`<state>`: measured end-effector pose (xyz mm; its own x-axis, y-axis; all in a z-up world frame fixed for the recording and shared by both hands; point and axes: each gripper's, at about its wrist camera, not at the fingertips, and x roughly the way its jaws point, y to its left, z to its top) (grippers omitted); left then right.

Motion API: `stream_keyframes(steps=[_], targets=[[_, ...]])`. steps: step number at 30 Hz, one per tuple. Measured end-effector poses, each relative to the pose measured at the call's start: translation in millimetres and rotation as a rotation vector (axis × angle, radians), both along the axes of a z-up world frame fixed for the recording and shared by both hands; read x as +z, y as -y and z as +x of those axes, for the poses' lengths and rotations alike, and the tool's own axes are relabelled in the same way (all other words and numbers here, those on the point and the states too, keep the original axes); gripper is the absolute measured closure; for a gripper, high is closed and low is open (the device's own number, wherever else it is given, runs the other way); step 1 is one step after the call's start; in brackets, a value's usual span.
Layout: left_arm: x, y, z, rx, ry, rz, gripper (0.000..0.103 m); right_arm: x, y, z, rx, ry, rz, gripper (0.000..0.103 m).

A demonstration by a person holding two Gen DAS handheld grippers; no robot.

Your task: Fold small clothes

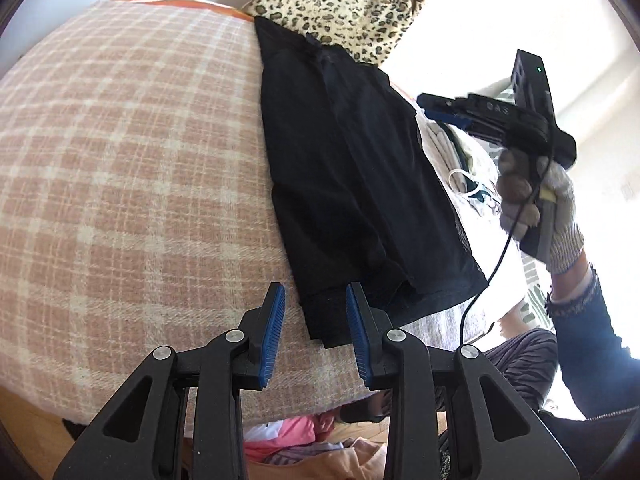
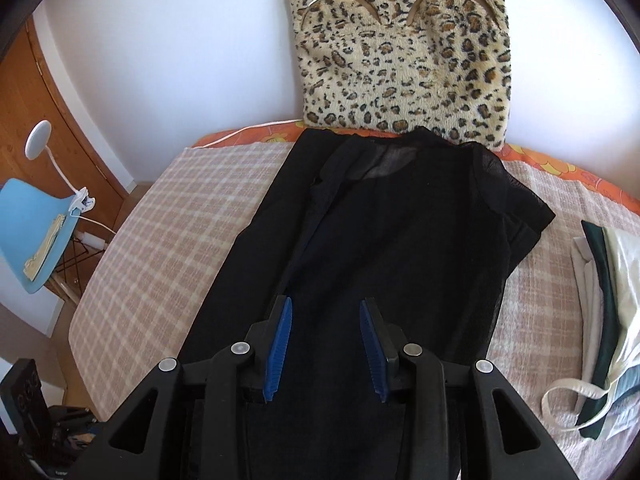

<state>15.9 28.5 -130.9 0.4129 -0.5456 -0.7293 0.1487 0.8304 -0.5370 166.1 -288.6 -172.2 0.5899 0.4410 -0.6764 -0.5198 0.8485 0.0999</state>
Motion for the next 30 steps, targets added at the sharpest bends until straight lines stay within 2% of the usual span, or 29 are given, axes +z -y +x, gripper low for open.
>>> stream_keyframes(steps=[2,7,10,13,14,15,21,24,25,26,30], targets=[[-3,0,0,-0.007,-0.017,-0.017,0.073,-20,5,-24,0.036,-0.042,0.003,0.066],[-8,11,5,-0.026,-0.026,0.001,0.073,-69,14,-68,0.102,-0.162,0.036,0.065],[-12,17,7,-0.03,-0.046,-0.017,0.073,-88,12,-84,0.144,-0.221,0.052,0.065],[-13,20,5,-0.025,-0.038,-0.003,0.077,-97,7,-97,0.183,-0.239,0.053,0.065],[-14,21,5,-0.025,-0.031,-0.001,0.082,-99,6,-100,0.193,-0.244,0.055,0.065],[-14,22,4,-0.027,-0.027,-0.004,0.094,-102,5,-103,0.199,-0.251,0.059,0.065],[-9,25,-3,-0.031,0.021,0.019,0.099,-115,-2,-111,0.229,-0.269,0.048,0.067],[-6,26,-6,-0.036,0.046,0.022,0.099,-117,-8,-115,0.255,-0.263,0.04,0.081],[-5,25,-7,-0.037,0.051,0.021,0.099,-119,-9,-115,0.261,-0.268,0.04,0.092],[-4,25,-7,-0.039,0.056,0.021,0.099,-120,-12,-115,0.262,-0.267,0.031,0.097],[-5,21,-13,-0.04,0.068,0.016,0.1,-119,-7,-113,0.261,-0.269,0.048,0.101]])
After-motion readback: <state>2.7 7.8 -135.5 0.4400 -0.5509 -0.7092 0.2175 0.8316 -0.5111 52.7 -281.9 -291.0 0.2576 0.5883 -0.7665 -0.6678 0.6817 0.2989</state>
